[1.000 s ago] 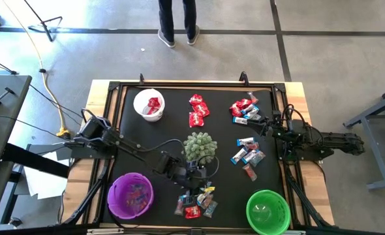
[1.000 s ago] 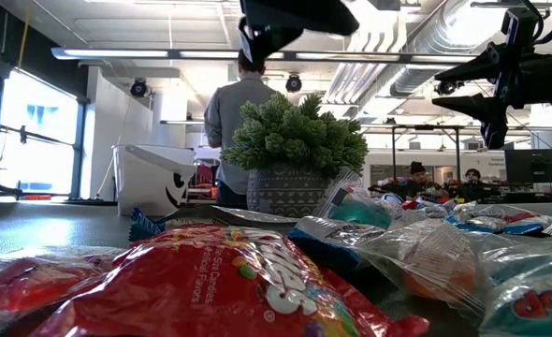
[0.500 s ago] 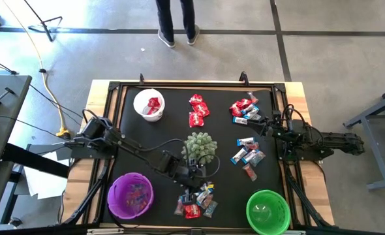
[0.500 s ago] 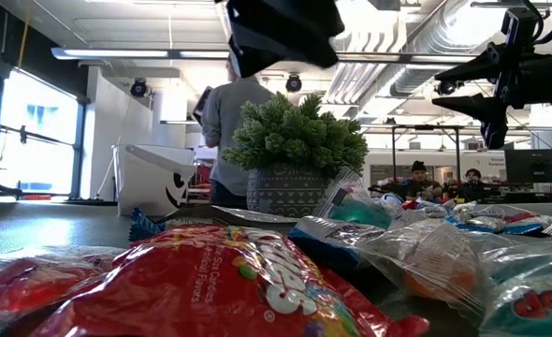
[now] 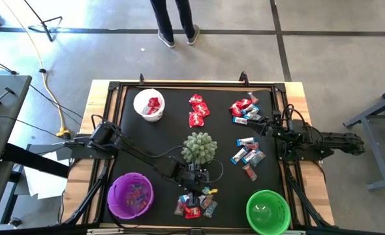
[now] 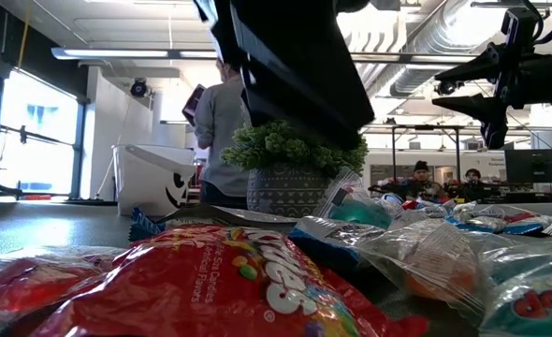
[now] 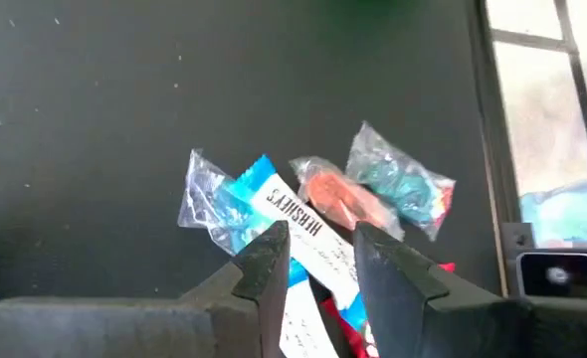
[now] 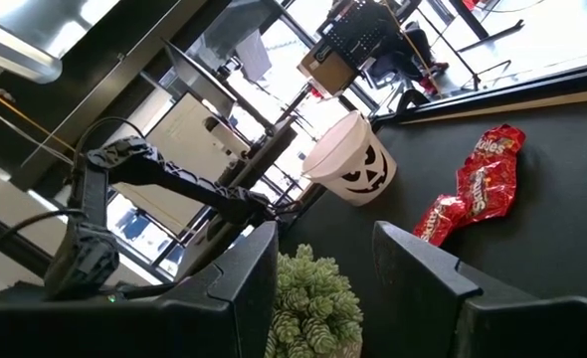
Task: Organize candy in baskets
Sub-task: Put the blue gummy into the purple bucket
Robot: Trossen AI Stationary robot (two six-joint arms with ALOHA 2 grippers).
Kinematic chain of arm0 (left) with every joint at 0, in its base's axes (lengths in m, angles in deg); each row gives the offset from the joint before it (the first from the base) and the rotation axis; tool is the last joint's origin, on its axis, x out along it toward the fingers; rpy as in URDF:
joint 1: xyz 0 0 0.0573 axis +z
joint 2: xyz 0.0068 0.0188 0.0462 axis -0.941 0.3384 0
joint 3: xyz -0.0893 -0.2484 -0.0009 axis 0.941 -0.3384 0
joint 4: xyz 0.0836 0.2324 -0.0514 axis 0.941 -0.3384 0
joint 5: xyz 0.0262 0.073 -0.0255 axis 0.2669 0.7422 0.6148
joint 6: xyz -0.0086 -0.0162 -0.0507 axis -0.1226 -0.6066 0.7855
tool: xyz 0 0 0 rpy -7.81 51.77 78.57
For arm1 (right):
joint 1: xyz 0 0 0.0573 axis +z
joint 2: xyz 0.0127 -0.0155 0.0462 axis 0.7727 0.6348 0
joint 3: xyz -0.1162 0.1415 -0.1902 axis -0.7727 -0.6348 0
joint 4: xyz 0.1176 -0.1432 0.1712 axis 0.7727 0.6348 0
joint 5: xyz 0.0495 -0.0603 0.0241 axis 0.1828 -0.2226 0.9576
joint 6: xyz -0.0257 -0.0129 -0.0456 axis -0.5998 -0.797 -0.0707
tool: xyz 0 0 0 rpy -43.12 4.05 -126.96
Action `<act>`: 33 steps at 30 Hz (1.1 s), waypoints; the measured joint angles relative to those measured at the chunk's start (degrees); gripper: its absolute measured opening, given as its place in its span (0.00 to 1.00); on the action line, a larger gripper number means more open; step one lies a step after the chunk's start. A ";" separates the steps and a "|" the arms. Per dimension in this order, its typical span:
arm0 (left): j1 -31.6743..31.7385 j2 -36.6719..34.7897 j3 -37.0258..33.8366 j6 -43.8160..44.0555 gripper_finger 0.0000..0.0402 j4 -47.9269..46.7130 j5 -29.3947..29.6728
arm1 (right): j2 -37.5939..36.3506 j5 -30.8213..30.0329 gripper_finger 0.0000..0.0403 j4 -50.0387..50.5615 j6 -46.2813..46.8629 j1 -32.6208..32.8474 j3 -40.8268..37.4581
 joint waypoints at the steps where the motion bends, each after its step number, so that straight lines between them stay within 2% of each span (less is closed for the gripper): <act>1: 0.00 0.59 0.00 0.02 0.28 0.53 -0.04 | 0.02 0.02 0.40 0.03 0.02 0.01 0.00; 10: 0.04 3.65 0.09 -0.13 0.38 1.80 1.79 | 0.19 0.01 0.40 0.03 0.01 -0.01 0.00; 22: 0.03 3.98 0.09 -0.42 0.38 -2.66 7.66 | 0.20 0.01 0.40 0.02 0.02 0.00 0.00; 33: 0.03 3.98 0.09 -0.12 0.38 -4.49 9.63 | 0.20 0.00 0.40 0.03 0.00 -0.01 0.00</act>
